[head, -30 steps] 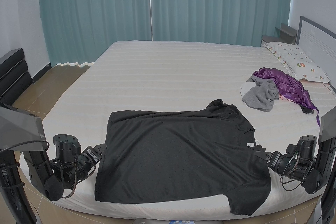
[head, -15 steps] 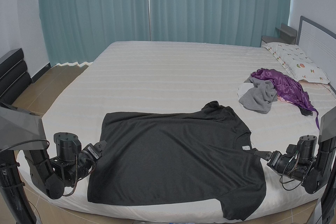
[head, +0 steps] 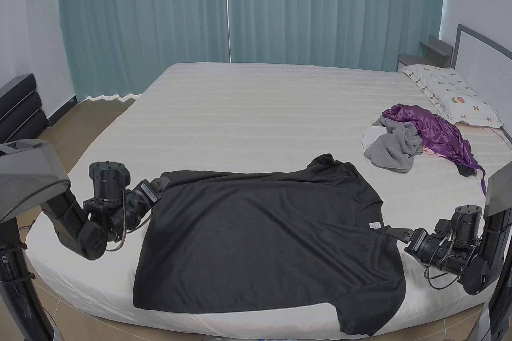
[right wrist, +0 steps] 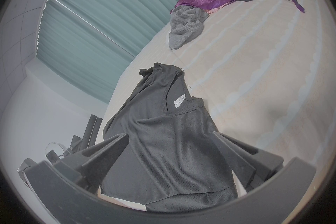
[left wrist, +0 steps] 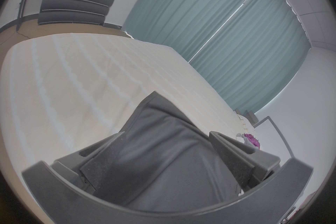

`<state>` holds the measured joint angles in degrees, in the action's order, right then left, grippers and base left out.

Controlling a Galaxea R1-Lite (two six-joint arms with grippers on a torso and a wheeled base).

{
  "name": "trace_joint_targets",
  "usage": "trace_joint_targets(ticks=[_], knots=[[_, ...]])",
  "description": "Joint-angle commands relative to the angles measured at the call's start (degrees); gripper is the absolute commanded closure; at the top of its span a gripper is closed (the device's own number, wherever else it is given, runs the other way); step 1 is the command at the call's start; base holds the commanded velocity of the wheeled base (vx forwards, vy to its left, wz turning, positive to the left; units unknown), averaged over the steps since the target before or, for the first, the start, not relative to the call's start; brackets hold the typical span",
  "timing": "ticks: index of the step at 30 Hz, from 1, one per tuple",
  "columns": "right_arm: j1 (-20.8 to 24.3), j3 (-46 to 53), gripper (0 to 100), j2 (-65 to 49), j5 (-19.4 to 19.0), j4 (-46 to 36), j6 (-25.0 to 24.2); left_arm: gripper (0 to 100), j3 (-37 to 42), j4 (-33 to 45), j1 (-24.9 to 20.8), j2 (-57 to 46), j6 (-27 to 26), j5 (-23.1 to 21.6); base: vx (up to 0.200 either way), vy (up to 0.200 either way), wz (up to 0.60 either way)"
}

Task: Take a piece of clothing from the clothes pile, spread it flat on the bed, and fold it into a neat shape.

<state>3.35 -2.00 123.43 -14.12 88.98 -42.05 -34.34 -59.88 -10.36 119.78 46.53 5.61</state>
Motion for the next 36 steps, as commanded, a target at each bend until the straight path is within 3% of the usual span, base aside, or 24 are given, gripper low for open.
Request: trace_joint_targets(ticks=[1, 3, 4, 7, 15, 26, 36], knots=[[0.5, -0.9, 0, 0.4, 0.0, 0.8, -1.0, 0, -16.9, 12.0, 4.2, 3.4, -0.6, -6.6, 0.000, 0.000, 0.00], [0.5, -1.0, 0, 0.4, 0.0, 0.8, -1.0, 0, -17.3, 12.2, 4.2, 3.5, -0.6, -6.7, 0.000, 0.000, 0.00], [0.6, -1.3, 0, 0.7, 0.0, 0.8, -1.2, 0, -25.6, 16.4, 5.4, 7.9, -0.8, -8.0, 0.000, 0.000, 0.00], [0.8, -1.4, 0, 1.2, 0.0, 0.8, -1.2, 0, -33.5, 20.2, 6.2, 12.6, -0.9, -10.0, 0.000, 0.000, 0.00], [0.9, -1.3, 0, 1.5, 0.0, 0.8, -1.3, 0, -47.5, 25.4, 5.7, 22.5, -1.4, -10.5, 0.000, 0.000, 0.00], [0.9, -1.6, 0, 3.3, 0.0, 0.8, -1.3, 0, -55.7, 25.0, 6.3, 29.5, -2.8, -4.6, 0.000, 0.000, 0.00], [2.0, -1.6, 0, 3.2, 0.0, 0.8, -1.4, 0, -59.7, 25.4, 7.3, 33.5, -3.2, -5.0, 0.000, 0.000, 0.00]])
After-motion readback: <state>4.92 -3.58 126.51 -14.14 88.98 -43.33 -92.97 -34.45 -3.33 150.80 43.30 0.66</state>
